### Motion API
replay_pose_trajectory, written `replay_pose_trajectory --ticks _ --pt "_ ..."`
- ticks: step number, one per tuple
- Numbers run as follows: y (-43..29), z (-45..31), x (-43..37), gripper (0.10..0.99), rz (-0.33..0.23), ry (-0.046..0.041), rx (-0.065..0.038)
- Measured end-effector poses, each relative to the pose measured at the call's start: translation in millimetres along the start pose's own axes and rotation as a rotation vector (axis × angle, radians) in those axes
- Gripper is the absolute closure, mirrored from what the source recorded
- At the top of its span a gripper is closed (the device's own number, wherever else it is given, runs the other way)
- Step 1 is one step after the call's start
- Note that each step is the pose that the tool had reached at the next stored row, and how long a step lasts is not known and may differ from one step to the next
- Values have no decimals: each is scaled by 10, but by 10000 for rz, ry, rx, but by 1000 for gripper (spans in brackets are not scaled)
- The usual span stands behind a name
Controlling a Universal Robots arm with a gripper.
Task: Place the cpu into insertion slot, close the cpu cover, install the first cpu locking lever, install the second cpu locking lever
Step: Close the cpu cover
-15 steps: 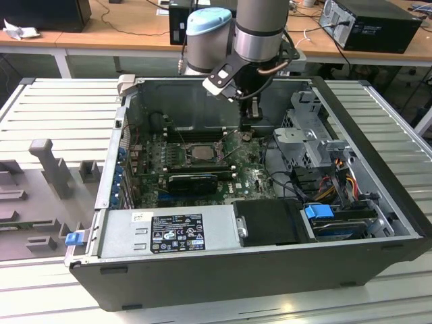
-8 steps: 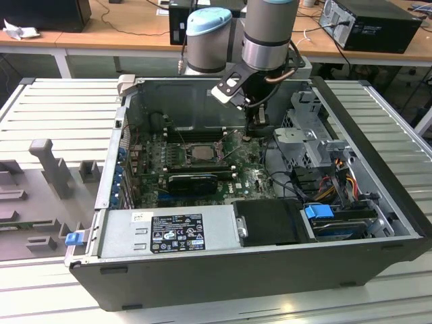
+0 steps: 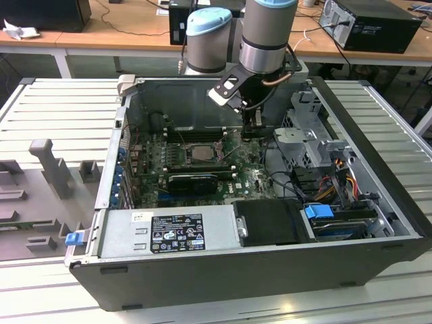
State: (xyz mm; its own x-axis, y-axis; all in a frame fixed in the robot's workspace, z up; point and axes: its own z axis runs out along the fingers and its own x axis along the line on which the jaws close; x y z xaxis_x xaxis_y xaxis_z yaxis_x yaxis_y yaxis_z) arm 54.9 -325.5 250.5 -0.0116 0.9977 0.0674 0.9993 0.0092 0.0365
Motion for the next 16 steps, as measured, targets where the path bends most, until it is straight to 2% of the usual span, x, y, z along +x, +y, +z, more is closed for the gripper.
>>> replay_pose_trajectory --ticks 16 --pt "-74 -3 1 980 -1 0 0"
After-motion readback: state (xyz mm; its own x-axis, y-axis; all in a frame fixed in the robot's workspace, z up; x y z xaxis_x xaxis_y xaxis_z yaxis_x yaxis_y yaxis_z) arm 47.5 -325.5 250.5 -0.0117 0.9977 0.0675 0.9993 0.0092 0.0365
